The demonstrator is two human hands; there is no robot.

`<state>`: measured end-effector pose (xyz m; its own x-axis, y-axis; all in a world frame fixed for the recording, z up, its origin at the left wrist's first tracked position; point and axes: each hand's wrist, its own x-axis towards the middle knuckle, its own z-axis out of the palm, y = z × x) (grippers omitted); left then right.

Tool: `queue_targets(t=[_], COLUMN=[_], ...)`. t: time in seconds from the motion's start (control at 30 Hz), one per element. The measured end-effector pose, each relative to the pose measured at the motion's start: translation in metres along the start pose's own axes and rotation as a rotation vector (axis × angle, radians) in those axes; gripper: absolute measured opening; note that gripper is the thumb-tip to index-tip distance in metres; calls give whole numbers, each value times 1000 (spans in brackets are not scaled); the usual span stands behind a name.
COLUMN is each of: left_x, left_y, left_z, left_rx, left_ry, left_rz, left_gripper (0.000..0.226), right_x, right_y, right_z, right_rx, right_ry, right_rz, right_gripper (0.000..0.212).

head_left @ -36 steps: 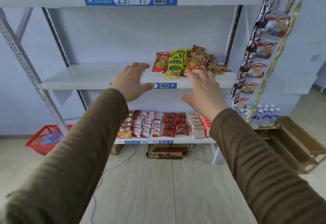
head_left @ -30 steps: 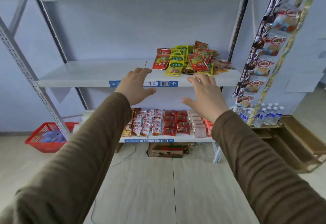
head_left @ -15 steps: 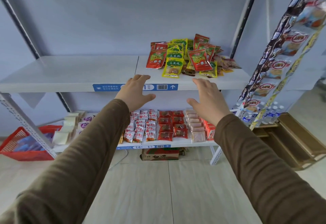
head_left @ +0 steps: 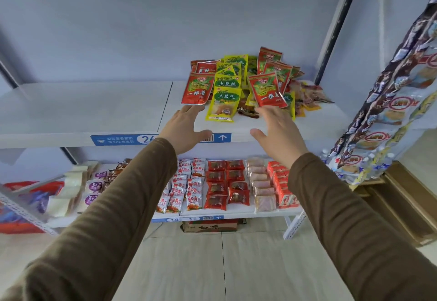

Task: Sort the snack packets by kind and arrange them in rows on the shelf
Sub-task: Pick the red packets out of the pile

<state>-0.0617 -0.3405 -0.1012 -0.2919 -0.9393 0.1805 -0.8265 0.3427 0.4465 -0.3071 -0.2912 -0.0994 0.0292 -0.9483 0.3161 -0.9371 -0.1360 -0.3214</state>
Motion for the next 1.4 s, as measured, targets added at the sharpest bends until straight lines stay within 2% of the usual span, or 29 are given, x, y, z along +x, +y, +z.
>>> queue_targets(t=[0.33,0.77,0.93,1.13,1.27,1.4], left_x=[64,174,211,274,315,352], left_y=[-37,-108,-132,-155,-161,-165], left_z=[11,-12,0,15,28,39], left_rx=[-15,-142,-405,-674,-742,-785], left_ry=[23,-7,-23,-3,-12,-112], left_rz=[-88,-33,-114,-320,-426,-490], left_gripper=[70,70,71,82,86,92], right_x=[94,204,230,285,319,345], right_y=[3,-32,-35,-50,-52,-37], right_z=[48,91,113,146,174,191], right_rx=[31,94,133,206,171,31], right_ry=[-98,-104,-116,-67,-135,-219], right_rz=[-88,-10,54,37,-8,-18], right_gripper=[54,56,60,63,65,72])
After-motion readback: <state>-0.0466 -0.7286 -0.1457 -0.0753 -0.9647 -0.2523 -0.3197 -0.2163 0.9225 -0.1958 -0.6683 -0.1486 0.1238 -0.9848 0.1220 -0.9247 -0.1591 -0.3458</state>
